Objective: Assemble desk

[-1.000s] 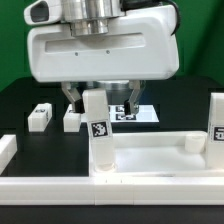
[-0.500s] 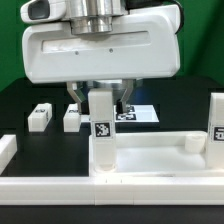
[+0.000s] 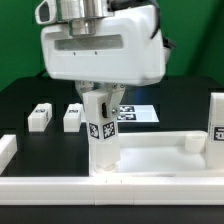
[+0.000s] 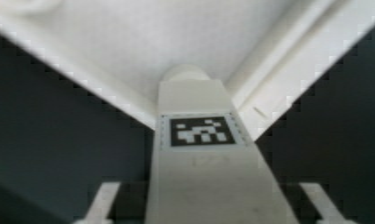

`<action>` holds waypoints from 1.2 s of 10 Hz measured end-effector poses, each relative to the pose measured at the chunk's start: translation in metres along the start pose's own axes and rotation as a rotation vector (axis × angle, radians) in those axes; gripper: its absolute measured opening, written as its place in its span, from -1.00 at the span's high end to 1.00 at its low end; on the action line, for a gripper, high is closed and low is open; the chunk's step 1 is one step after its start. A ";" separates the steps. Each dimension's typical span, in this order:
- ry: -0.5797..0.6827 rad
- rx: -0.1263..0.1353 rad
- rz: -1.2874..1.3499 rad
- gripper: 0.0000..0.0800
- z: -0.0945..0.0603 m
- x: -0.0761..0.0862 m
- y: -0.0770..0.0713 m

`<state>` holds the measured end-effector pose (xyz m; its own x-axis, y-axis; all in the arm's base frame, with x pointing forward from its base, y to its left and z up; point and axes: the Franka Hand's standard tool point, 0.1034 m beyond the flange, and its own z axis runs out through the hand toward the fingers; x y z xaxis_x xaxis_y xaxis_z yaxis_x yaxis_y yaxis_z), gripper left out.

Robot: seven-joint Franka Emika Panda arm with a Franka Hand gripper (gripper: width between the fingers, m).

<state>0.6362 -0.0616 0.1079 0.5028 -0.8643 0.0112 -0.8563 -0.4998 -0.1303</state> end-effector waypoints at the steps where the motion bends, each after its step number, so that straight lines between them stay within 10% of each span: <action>1: -0.014 0.015 0.206 0.28 0.000 0.002 0.003; 3: -0.060 0.064 0.426 0.27 0.001 0.005 0.008; 6: -0.061 0.061 0.390 0.08 0.002 0.003 0.008; 8: -0.035 0.038 0.012 -0.51 0.001 0.001 0.005; 12: -0.022 0.049 -0.305 -0.62 -0.004 -0.015 0.002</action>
Offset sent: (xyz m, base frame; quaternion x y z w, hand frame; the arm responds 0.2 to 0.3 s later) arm 0.0000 0.0000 0.0000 0.0000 0.0000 0.1296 0.9916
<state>0.6266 -0.0500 0.1115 0.7386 -0.6733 0.0353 -0.6592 -0.7321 -0.1717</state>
